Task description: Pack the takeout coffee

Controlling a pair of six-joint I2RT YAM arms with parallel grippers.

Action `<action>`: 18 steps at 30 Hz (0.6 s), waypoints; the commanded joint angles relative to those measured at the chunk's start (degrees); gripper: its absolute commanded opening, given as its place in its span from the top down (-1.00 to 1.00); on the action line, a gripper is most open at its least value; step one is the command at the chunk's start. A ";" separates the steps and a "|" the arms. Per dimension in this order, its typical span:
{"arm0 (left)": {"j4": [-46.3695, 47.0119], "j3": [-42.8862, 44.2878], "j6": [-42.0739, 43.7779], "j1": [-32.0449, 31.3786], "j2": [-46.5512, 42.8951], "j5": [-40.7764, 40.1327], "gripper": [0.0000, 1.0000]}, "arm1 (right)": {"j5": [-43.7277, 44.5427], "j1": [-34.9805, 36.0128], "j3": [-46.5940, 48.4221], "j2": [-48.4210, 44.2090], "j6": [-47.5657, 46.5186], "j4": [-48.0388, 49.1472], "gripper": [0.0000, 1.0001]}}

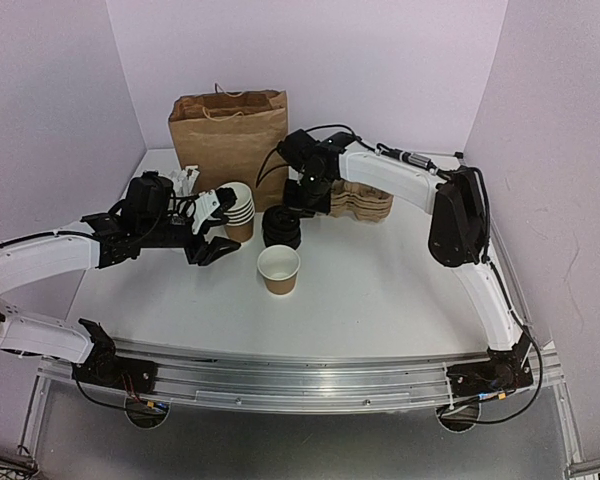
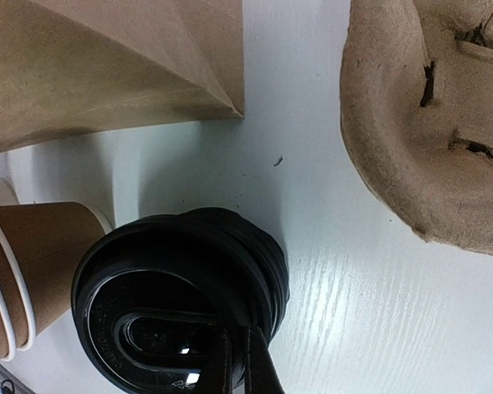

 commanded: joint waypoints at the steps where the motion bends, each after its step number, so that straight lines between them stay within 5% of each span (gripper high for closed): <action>1: 0.53 1.12 0.39 0.16 0.38 -0.39 -0.31 | 1.76 0.03 2.37 0.31 -0.51 -2.49 1.00; 18: 0.80 1.27 0.82 0.16 0.68 -0.08 -0.32 | 3.39 0.60 5.69 -2.97 -4.64 -4.86 1.00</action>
